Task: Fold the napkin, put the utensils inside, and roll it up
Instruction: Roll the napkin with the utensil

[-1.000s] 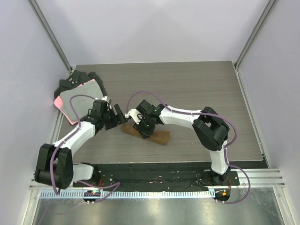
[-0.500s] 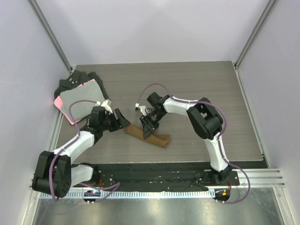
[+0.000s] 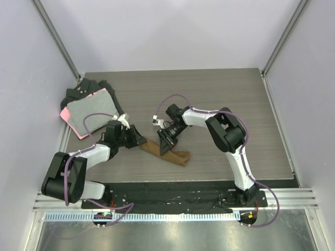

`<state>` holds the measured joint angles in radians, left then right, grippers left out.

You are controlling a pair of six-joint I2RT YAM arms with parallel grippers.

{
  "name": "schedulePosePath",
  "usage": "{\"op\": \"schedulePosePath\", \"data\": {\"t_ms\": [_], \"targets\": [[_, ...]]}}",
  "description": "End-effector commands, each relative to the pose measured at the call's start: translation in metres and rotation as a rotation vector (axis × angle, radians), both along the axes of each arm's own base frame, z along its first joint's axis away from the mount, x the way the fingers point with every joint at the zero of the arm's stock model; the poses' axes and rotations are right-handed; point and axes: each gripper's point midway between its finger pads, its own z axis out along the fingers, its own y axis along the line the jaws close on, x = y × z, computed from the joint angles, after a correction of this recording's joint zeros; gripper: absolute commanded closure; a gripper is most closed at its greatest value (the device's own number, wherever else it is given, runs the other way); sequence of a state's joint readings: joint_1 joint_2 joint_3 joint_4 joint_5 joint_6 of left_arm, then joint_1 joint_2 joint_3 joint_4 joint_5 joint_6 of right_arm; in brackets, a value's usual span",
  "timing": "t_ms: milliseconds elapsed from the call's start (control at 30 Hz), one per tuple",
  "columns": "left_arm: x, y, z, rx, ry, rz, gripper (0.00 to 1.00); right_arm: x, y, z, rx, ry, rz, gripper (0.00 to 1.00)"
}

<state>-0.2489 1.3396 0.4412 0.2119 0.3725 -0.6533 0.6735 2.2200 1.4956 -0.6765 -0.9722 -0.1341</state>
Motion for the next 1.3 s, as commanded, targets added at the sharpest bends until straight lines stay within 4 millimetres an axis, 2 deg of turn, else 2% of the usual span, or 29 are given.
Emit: {"op": "schedulePosePath", "data": {"t_ms": [0,100,133,167,200,233,300,333,367,433,467,533,567,600,633,700,833,900,933,1067,1267], "targets": [[0.008,-0.011,0.003,-0.029,-0.056,-0.042,0.68,0.005,-0.001,-0.008,-0.025,0.006,-0.012,0.71],[0.006,-0.013,-0.003,-0.028,-0.033,-0.053,0.84,0.01,-0.002,-0.006,-0.041,-0.007,-0.029,0.71],[0.004,-0.012,-0.007,-0.025,-0.013,-0.054,0.88,0.015,-0.002,-0.001,-0.053,-0.04,-0.043,0.69],[0.007,-0.012,-0.006,-0.022,-0.009,-0.052,0.97,0.018,-0.002,0.003,-0.06,-0.056,-0.052,0.67],[0.006,-0.012,-0.009,-0.015,0.008,-0.049,1.0,0.022,-0.002,0.007,-0.068,-0.078,-0.063,0.66],[0.002,-0.01,-0.013,-0.004,0.047,-0.049,1.0,0.031,-0.003,0.018,-0.085,-0.147,-0.086,0.6],[0.005,-0.009,-0.014,0.014,0.077,-0.041,1.0,0.042,-0.004,0.033,-0.106,-0.213,-0.13,0.56],[0.004,-0.009,-0.015,0.019,0.095,-0.042,1.0,0.053,-0.008,0.035,-0.141,-0.278,-0.169,0.49],[0.002,-0.008,-0.018,0.031,0.141,-0.042,1.0,0.06,-0.009,0.057,-0.132,-0.347,-0.195,0.45],[0.0,-0.008,-0.019,0.039,0.179,-0.039,1.0,0.068,-0.011,0.069,-0.144,-0.461,-0.223,0.39],[-0.002,-0.007,-0.019,0.046,0.216,-0.031,1.0,0.073,-0.013,0.088,-0.163,-0.587,-0.252,0.35],[-0.004,-0.006,-0.021,0.049,0.261,-0.017,1.0,0.076,-0.014,0.093,-0.171,-0.747,-0.26,0.32],[-0.006,-0.005,-0.02,0.058,0.29,-0.01,1.0,0.072,-0.012,0.107,-0.183,-0.868,-0.271,0.29],[-0.007,-0.005,-0.02,0.061,0.307,-0.01,1.0,0.073,-0.013,0.111,-0.199,-0.961,-0.263,0.28],[-0.006,-0.006,-0.019,0.059,0.316,-0.014,1.0,0.066,-0.011,0.103,-0.204,-1.034,-0.249,0.27],[-0.004,-0.007,-0.016,0.053,0.325,-0.02,1.0,0.056,-0.009,0.107,-0.275,-1.22,-0.241,0.27],[-0.001,-0.01,-0.014,0.04,0.338,-0.029,1.0,0.032,0.002,0.085,-0.328,-1.405,-0.133,0.27],[0.001,-0.011,-0.012,0.036,0.331,-0.031,1.0,0.026,0.008,0.078,-0.337,-1.435,-0.109,0.27],[0.001,-0.012,-0.011,0.034,0.333,-0.034,1.0,0.022,0.011,0.068,-0.354,-1.441,-0.083,0.27],[0.001,-0.012,-0.011,0.035,0.337,-0.036,1.0,0.018,0.017,0.047,-0.372,-1.438,-0.022,0.27],[0.001,-0.012,-0.01,0.036,0.334,-0.044,1.0,0.022,0.01,0.026,-0.443,-1.442,0.019,0.27]]}}
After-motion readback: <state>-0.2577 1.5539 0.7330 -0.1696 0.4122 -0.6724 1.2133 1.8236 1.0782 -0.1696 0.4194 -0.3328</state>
